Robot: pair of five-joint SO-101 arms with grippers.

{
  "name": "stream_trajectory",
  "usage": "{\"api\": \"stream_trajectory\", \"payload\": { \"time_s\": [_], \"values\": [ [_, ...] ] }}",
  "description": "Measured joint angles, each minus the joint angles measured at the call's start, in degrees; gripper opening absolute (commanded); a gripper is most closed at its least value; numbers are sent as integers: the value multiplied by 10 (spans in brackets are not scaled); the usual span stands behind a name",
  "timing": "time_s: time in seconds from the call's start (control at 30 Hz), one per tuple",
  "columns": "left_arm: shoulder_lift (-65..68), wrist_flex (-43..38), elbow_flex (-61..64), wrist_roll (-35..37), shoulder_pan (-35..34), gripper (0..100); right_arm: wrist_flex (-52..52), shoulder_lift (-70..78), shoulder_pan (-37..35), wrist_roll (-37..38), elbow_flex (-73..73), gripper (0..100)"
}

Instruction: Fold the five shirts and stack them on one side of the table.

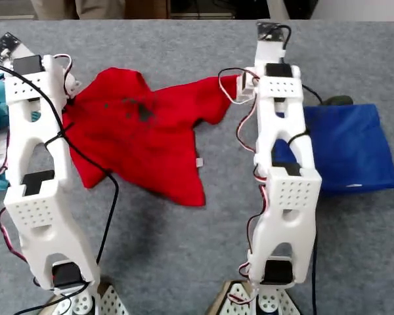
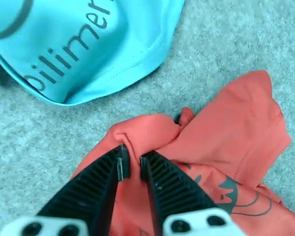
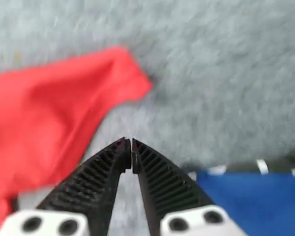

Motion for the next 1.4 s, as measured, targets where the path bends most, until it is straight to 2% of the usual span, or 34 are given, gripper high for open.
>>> {"api": "stream_trajectory", "payload": {
  "time_s": [0.37,0.47,0.57,0.7,0.83,0.93,1.07,1.13,1.27,1.4],
  "values": [
    [0,14,-6,-55,26,25,239,-107,1,59,-33,13],
    [0,33,-34,-62,38,122,293,-117,-4,78,-33,13],
    [0,85,-89,-52,39,249,310,-118,-6,89,-32,13],
    [0,185,-207,-20,62,247,311,-126,-5,90,-31,14],
    [-1,205,-247,-15,86,245,311,-157,-5,90,-30,14],
    [-16,206,-204,-10,127,243,312,-172,-5,90,-30,15],
    [-44,204,-79,10,228,243,312,-174,-5,90,-30,15],
    [-44,174,-9,26,268,243,312,-174,-5,90,-30,15],
    [-21,73,106,37,294,243,312,-174,-5,90,-30,15],
    [16,38,178,38,317,243,312,-174,12,90,-30,15]
  ]
}}
